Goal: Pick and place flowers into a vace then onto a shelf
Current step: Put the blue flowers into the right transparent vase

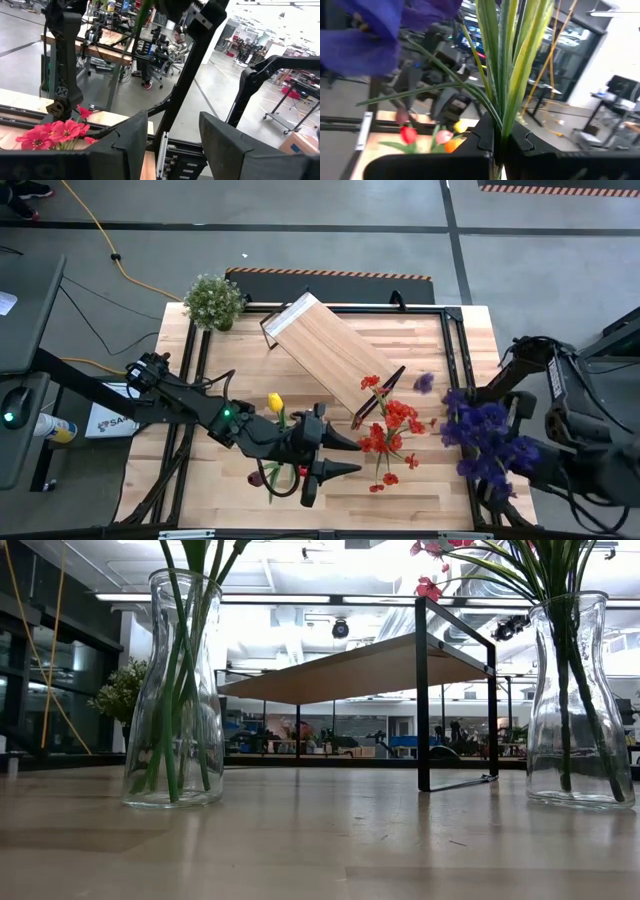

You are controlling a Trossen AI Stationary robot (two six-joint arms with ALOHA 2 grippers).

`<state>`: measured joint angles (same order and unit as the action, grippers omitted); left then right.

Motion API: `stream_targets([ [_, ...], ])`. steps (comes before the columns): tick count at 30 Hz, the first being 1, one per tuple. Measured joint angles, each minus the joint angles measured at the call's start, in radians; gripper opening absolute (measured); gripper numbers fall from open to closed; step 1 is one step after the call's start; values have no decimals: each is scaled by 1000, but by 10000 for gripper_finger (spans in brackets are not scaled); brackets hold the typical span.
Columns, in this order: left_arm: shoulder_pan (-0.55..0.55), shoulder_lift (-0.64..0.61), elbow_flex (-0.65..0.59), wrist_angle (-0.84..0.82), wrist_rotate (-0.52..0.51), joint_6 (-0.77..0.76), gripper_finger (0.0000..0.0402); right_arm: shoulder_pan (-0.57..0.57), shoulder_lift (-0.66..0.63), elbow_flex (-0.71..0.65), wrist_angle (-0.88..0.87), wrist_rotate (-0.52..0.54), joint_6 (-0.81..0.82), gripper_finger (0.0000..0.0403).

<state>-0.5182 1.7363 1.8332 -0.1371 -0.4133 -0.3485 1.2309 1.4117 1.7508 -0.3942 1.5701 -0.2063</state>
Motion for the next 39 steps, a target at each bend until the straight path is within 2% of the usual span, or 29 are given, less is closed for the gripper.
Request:
stream_targets([
  [7, 0, 0, 0, 0, 1, 0, 211, 35, 0, 0, -432, -4, 482, 2],
  [11, 0, 0, 0, 0, 1, 0, 211, 28, 0, 0, -646, -85, 740, 3],
  [15, 0, 0, 0, -2, 3, 0, 211, -5, 0, -18, -713, -188, 854, 2],
  [19, 1, 0, 0, -3, 3, 2, 211, -36, -3, -100, -714, -216, 893, 4],
  [23, 1, 0, 0, -10, 3, 3, 211, -46, -38, -222, -658, -215, 915, 3],
  [28, 1, 0, 0, -15, 2, 3, 211, -46, -152, -398, -486, -162, 881, 5],
  [35, 1, 0, 0, -31, 1, 2, 211, -46, -356, -701, -108, -80, 769, 8],
  [39, 1, 0, 0, -50, -14, 2, 211, -46, -437, -851, 154, -68, 644, 6],
])
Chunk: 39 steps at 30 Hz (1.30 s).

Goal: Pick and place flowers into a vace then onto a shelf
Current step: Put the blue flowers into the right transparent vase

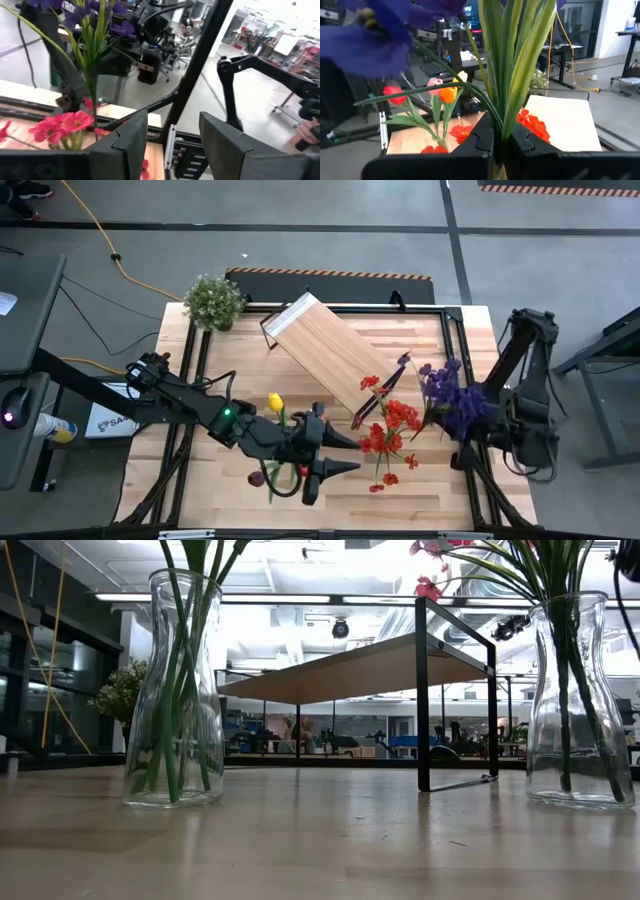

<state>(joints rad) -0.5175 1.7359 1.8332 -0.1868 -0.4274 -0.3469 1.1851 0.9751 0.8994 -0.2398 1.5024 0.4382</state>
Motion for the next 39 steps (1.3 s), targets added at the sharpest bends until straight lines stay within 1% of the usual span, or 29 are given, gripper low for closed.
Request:
stream_targets([
  [7, 0, -16, 0, -45, -42, 0, 211, 0, -27, -165, 489, 3, -300, 8],
  [10, 0, -36, 0, -60, -51, 0, 211, 0, -17, -203, 630, -10, -389, 5],
  [12, 0, -46, 0, -60, -52, 1, 211, -2, -10, -220, 680, -13, -421, 4],
  [16, 0, -73, 0, -63, -53, 1, 211, -24, -2, -229, 695, -23, -412, 10],
  [21, 0, -87, 0, -83, -53, 2, 211, -86, 20, -229, 700, -112, -421, 5],
  [28, 0, -91, 0, -87, -53, 1, 211, -163, 41, -228, 686, -174, -421, 12],
  [34, 0, -91, 0, -101, -53, 1, 211, -179, 41, -228, 625, -185, -405, 4],
  [39, 0, -91, 0, -108, -53, -2, 211, -179, 41, -228, 570, -185, -339, 14],
])
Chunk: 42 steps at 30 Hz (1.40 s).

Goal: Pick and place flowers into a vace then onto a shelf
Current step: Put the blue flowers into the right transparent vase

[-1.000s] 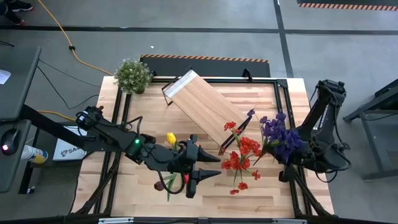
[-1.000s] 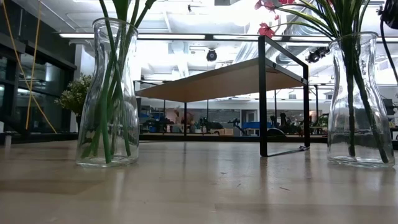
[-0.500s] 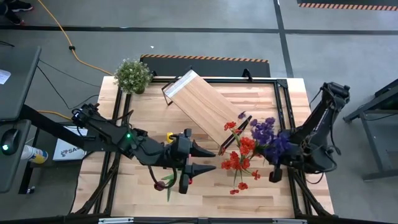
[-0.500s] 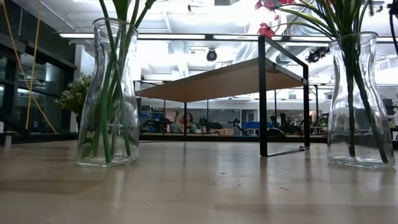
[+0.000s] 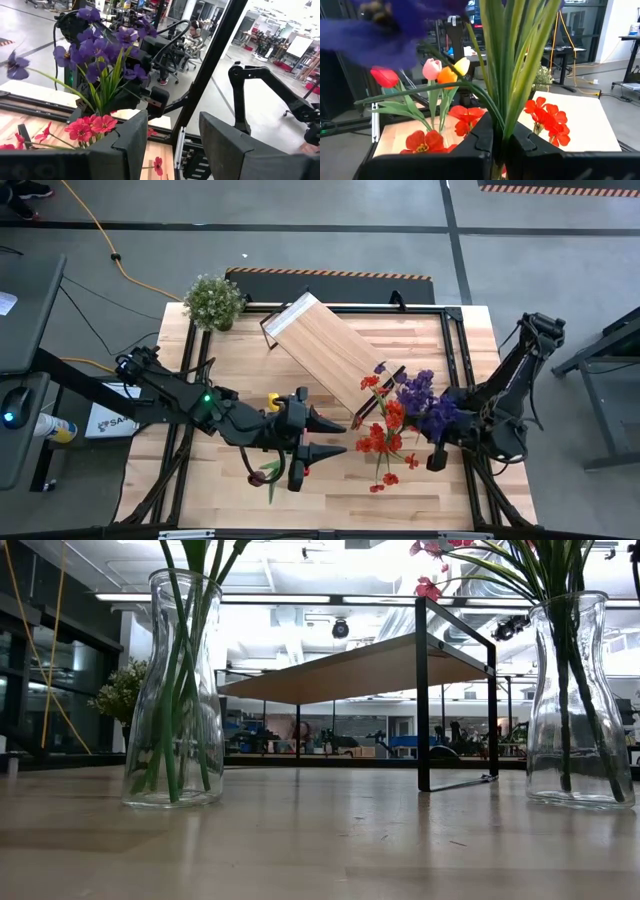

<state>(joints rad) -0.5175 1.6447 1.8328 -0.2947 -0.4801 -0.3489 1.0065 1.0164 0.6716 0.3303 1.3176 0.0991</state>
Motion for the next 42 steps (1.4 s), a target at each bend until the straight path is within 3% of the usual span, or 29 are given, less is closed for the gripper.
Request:
stream_targets([
  [20, 0, 1, 0, 0, 0, 0, 211, 0, 0, 0, -274, 7, 282, 17],
  [25, 0, 1, 0, 0, 0, 0, 211, -1, 0, 0, -291, -11, 312, 12],
  [42, 0, 2, 0, 7, 0, 0, 211, -26, 65, 1, -307, -43, 403, 54],
])
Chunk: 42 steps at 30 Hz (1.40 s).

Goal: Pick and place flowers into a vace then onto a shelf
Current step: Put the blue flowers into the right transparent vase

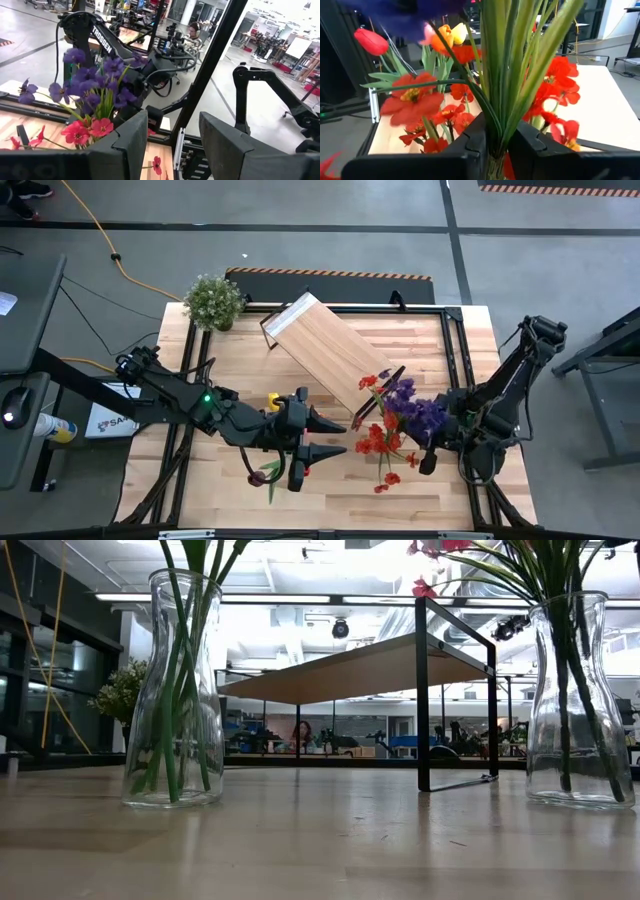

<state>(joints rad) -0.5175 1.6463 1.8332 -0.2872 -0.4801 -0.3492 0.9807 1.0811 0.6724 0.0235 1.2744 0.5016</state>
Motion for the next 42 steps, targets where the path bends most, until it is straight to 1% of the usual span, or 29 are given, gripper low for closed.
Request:
stream_targets([
  [10, 0, 0, 0, 0, 0, -15, 211, -1, 10, 0, 0, -27, 18, 47],
  [15, 0, 0, 0, 0, 0, -15, 211, -1, 10, 0, 0, -78, 18, 53],
  [24, 0, 0, 0, -8, 0, -15, 211, -1, 10, 0, 0, -75, 15, 54],
  [30, 0, 0, 0, -9, 0, -15, 211, -1, 10, 0, 0, -71, 15, 79],
  [42, 0, 0, 0, -31, 1, -15, 211, 0, 5, 0, 3, -82, 15, 154],
])
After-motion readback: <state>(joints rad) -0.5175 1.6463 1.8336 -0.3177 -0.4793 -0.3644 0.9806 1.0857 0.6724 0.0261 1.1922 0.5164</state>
